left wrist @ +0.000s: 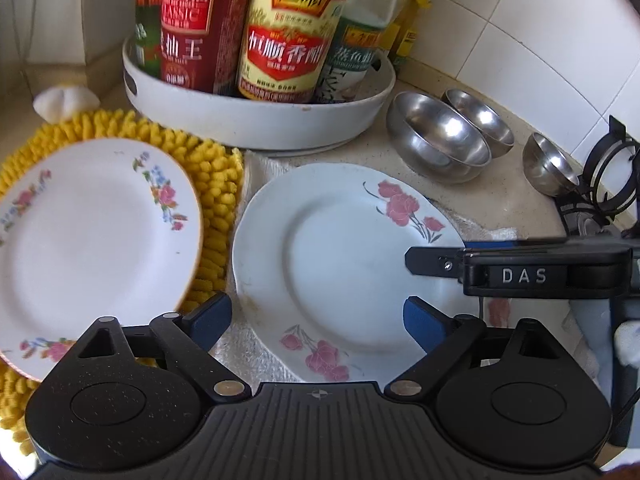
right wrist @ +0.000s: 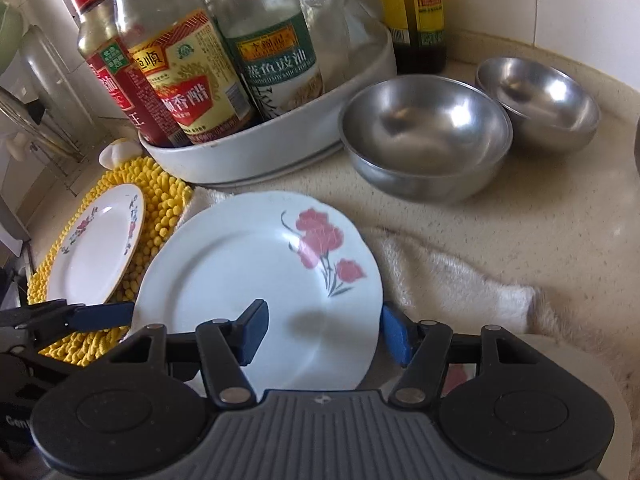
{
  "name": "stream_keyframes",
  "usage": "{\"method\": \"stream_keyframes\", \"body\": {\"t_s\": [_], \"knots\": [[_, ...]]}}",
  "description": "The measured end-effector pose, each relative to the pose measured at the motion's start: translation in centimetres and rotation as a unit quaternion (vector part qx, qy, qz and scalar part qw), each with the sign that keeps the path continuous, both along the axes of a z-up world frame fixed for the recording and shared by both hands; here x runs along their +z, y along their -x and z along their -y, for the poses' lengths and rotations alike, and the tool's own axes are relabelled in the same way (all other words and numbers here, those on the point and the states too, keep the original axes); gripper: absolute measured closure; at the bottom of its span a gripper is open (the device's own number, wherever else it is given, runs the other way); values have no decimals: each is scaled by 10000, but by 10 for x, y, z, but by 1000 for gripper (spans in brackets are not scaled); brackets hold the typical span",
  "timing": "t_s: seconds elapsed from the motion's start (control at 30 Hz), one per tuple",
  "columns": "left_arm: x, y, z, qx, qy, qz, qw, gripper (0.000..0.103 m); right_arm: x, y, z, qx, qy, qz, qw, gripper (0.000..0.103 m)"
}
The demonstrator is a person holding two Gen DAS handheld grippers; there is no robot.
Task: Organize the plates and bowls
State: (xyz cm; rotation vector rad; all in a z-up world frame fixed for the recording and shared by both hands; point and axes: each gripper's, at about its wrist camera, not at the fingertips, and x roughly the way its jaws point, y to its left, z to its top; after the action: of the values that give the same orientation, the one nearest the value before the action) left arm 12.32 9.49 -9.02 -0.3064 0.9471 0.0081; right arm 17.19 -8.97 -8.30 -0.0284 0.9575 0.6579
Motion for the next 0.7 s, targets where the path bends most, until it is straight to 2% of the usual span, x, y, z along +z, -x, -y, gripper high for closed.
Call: {"method": "stream_keyframes", "body": {"t_s": [0.07,0.3,0.37,0.5,0.63,0.7], "knots": [[0,-4,-2,-32,87,29,10000,9,1,-2,-2,-6,11,-4,10000,29],[-2,-17,-3,-153,-83,51,9998,10,2,-1,1,-76,-13,-69,9999,29],[2,-14,-2,-181,-199,51,9996,12,5,4,3,-113,-37,-169,9998,29],[19,0,0,-261,-359,134,9989,9,19,16,14,-9,-326,-270,9991,29],[19,4,-3,-397,-381,82,9985,9,16,14,8,207,-232,-245,9992,28],[13,-1,-2,-394,-466,-8,9981,15,15,7,7,61,-195,-225,9995,28]]}}
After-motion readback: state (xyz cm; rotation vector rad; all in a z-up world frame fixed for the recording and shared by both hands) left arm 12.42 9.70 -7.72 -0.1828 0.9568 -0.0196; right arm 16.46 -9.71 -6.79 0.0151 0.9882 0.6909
